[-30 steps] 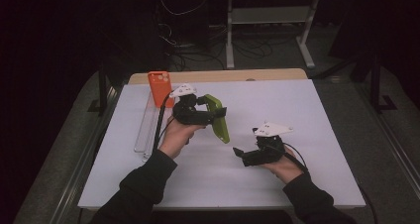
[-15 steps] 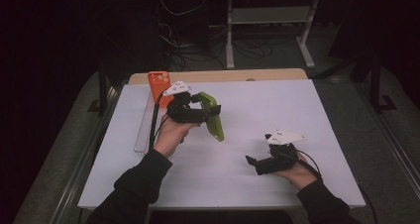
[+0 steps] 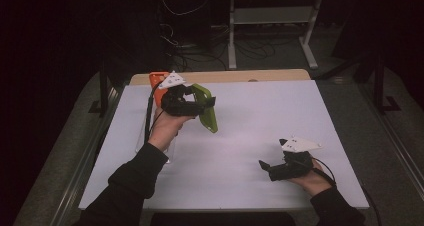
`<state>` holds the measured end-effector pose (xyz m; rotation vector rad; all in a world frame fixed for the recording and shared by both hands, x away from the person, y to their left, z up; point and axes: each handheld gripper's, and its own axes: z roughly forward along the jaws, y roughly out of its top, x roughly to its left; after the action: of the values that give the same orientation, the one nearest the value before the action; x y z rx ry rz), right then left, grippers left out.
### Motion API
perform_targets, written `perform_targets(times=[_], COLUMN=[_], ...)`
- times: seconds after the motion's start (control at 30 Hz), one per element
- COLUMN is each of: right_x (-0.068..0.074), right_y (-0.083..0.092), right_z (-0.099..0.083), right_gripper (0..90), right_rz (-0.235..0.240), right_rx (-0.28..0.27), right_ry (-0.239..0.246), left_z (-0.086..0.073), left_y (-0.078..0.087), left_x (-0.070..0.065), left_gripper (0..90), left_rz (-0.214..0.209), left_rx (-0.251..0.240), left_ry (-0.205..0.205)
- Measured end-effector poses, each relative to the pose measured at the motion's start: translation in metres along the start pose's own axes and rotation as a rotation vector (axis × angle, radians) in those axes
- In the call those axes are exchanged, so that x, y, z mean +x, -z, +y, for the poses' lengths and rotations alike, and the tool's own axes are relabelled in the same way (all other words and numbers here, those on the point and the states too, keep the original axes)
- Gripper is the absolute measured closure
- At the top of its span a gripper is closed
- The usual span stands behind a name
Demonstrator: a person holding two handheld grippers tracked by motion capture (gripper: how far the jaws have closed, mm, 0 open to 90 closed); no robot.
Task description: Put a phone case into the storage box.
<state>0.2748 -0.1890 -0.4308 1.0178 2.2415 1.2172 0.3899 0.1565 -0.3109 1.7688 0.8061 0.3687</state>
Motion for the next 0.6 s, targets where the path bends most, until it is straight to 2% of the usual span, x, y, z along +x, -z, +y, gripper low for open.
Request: perform_targets(times=[0.27,0.5,0.6], right_x=[-0.003,-0.003,-0.004], right_y=[0.004,0.005,0.004], right_z=[-0.004,-0.004,-0.004], right_gripper=[0.0,0.0,0.0], right_rz=[-0.015,-0.017,-0.016], right_rx=[0.002,-0.002,-0.003], right_ry=[-0.006,-0.007,0.004], left_z=[0.013,0.022,0.025], left_y=[0.009,0.015,0.017], left_x=[0.020,0.040,0.047], left_gripper=[14.3,14.3,14.3], left_rz=[0.098,0.176,0.230], left_rx=[-0.011,-0.035,-0.038], left_ry=[-0.023,-0.002,-0.008])
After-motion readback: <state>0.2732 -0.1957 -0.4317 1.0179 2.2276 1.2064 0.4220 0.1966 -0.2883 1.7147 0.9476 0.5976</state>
